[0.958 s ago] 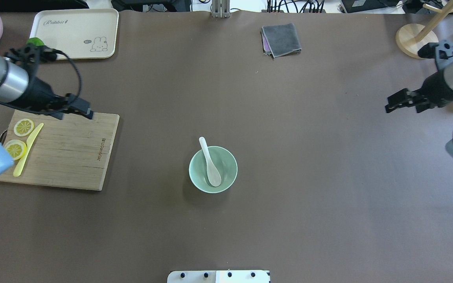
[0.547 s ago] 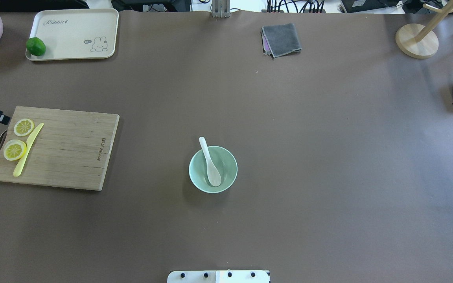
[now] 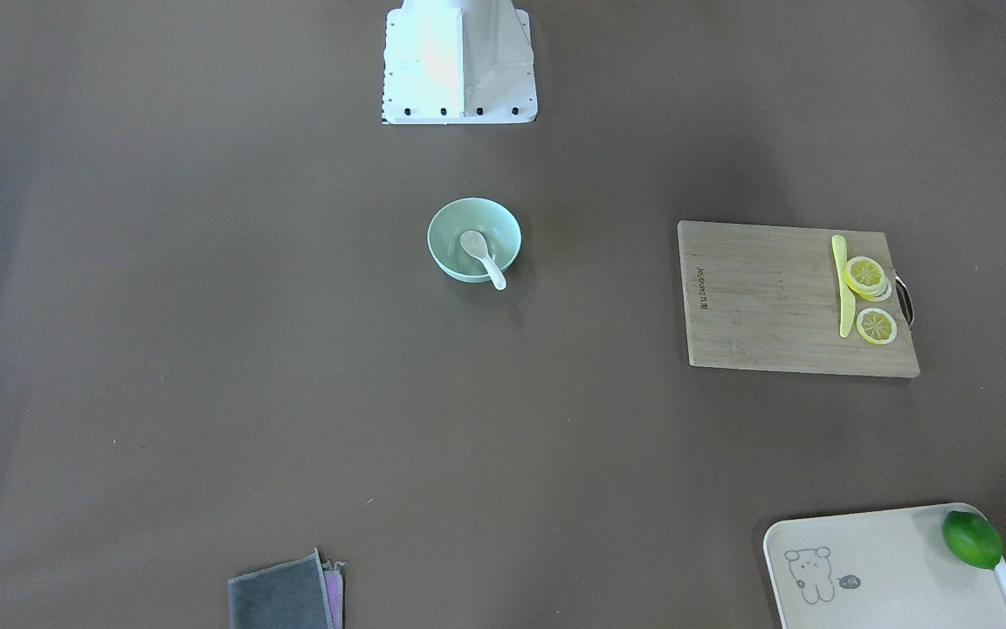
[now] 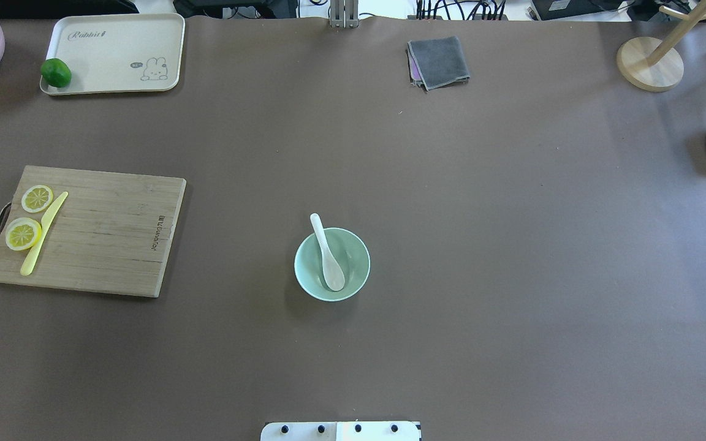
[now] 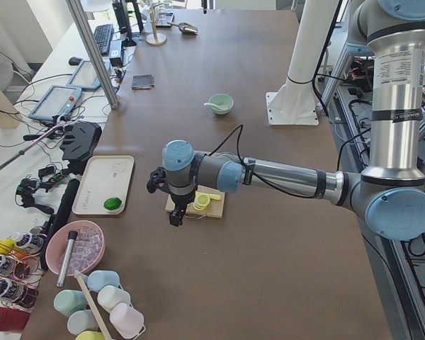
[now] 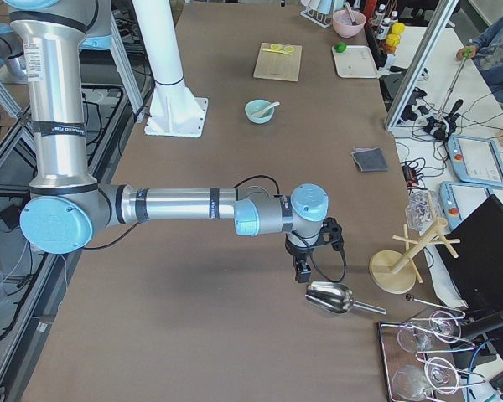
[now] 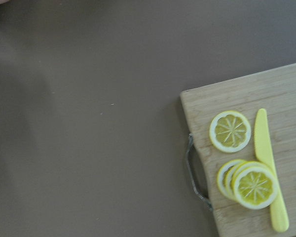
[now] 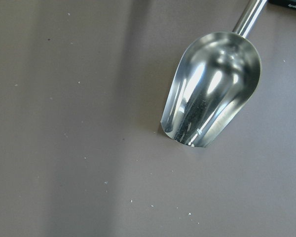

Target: Place spoon in bowl

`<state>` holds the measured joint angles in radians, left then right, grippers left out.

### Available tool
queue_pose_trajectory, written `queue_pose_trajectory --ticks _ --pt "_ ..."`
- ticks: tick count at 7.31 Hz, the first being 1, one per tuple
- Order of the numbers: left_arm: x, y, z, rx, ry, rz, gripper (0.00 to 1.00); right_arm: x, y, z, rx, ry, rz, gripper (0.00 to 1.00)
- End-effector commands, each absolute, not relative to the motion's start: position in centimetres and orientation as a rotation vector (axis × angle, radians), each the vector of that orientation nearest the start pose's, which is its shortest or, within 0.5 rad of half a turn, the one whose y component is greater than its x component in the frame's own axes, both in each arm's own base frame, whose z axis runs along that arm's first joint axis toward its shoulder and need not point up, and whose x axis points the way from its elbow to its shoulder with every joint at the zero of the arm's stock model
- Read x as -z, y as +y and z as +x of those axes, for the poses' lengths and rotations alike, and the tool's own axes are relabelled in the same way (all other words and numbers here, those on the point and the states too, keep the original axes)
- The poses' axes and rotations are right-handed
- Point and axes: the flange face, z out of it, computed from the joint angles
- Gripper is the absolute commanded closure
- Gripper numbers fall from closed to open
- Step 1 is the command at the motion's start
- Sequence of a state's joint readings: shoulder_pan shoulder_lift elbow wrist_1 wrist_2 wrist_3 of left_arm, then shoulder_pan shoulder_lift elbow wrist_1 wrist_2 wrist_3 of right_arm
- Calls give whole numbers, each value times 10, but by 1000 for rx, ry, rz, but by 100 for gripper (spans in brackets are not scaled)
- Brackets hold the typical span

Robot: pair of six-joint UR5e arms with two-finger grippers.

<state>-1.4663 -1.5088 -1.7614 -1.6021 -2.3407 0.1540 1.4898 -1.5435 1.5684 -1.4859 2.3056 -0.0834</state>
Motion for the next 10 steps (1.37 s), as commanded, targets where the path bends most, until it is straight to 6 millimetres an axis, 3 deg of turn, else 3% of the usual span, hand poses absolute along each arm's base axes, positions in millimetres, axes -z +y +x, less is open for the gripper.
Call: queue_pose_trajectory --ticks 1,6,7,10 --pt "-620 -459 -25 -249 774 102 2 -644 -514 33 186 -734 104 0" --pt "-620 -461 -25 -210 770 95 2 -642 -515 31 179 -748 92 0" --pt "-622 -461 -25 -209 770 92 2 -629 -527 30 171 -765 63 0" --pt "-626 -462 -25 -207 767 85 2 -627 -527 30 171 -765 63 0"
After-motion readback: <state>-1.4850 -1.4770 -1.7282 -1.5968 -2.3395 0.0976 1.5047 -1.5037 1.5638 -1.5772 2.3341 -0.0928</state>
